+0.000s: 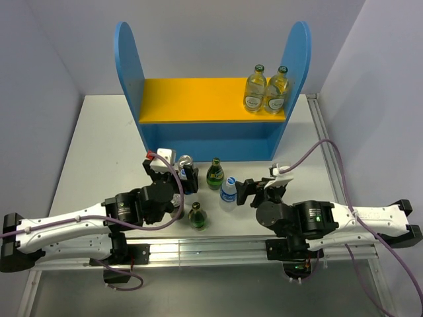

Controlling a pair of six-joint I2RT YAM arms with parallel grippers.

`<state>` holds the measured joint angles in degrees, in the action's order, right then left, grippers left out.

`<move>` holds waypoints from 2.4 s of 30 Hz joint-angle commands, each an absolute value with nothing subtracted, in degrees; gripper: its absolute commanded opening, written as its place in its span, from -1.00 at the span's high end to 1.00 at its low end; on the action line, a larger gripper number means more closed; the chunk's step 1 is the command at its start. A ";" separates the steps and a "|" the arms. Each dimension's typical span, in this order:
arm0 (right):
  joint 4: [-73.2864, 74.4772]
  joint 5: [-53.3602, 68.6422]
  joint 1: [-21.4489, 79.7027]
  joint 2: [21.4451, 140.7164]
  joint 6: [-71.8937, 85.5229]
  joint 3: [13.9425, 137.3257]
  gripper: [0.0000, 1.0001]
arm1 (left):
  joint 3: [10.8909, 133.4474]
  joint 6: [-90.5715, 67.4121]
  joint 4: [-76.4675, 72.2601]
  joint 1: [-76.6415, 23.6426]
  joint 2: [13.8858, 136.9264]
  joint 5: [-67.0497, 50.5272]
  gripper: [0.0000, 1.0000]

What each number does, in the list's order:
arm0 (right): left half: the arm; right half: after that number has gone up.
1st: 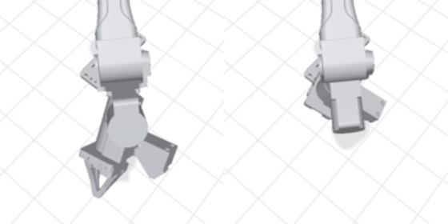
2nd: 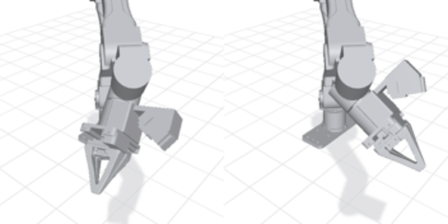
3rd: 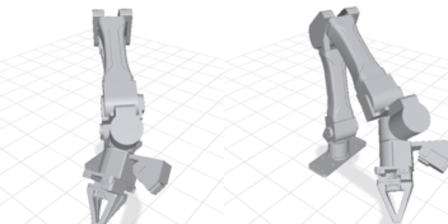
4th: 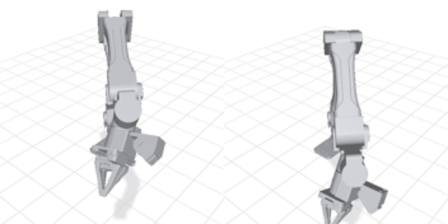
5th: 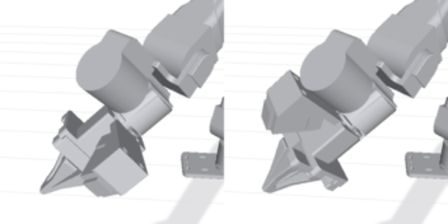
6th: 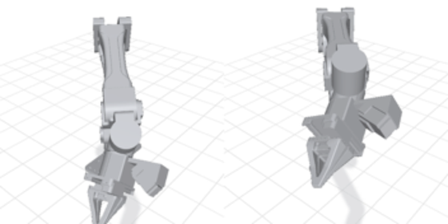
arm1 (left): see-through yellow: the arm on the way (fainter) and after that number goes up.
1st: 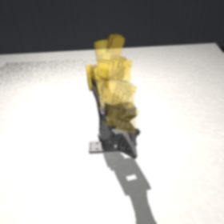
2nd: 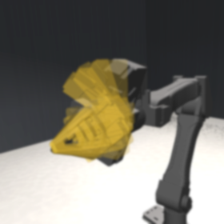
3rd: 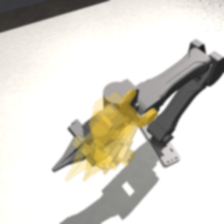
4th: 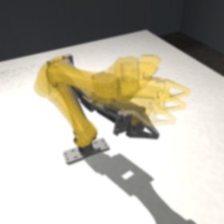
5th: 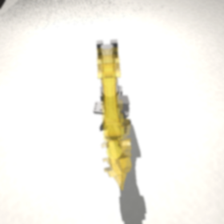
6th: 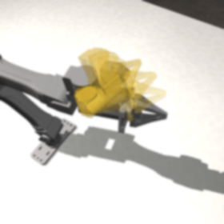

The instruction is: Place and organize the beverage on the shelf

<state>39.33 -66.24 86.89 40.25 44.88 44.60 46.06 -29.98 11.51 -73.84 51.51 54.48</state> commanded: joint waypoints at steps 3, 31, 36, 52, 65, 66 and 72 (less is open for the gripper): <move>29.28 -65.40 87.01 44.46 44.92 43.07 -1.00 | 43.42 -31.38 6.61 -74.27 53.87 54.58 -0.99; 4.57 -49.92 74.62 51.85 39.20 30.06 -1.00 | 34.19 -31.47 -8.44 -65.30 64.16 45.62 0.49; 2.20 -51.24 74.18 52.99 38.15 29.53 -0.80 | 34.28 -31.12 -8.79 -65.30 64.34 45.62 0.99; 3.43 -51.32 73.56 51.77 39.11 28.13 1.00 | 46.74 -27.07 4.12 -65.92 59.94 45.88 0.99; 4.39 -52.65 73.56 48.43 39.55 26.28 1.00 | 76.85 -14.34 15.89 -65.22 64.33 49.57 0.99; 4.39 -52.91 73.48 48.17 39.46 26.28 1.00 | 79.60 -12.67 16.60 -64.78 65.12 49.48 0.99; 4.31 -53.26 73.56 46.32 39.29 25.23 1.00 | 99.03 -5.20 20.65 -59.07 72.85 46.51 0.99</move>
<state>3.33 -50.17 73.84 47.72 39.11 26.15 89.14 -12.29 24.25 -62.33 71.81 46.11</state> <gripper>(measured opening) 0.570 0.629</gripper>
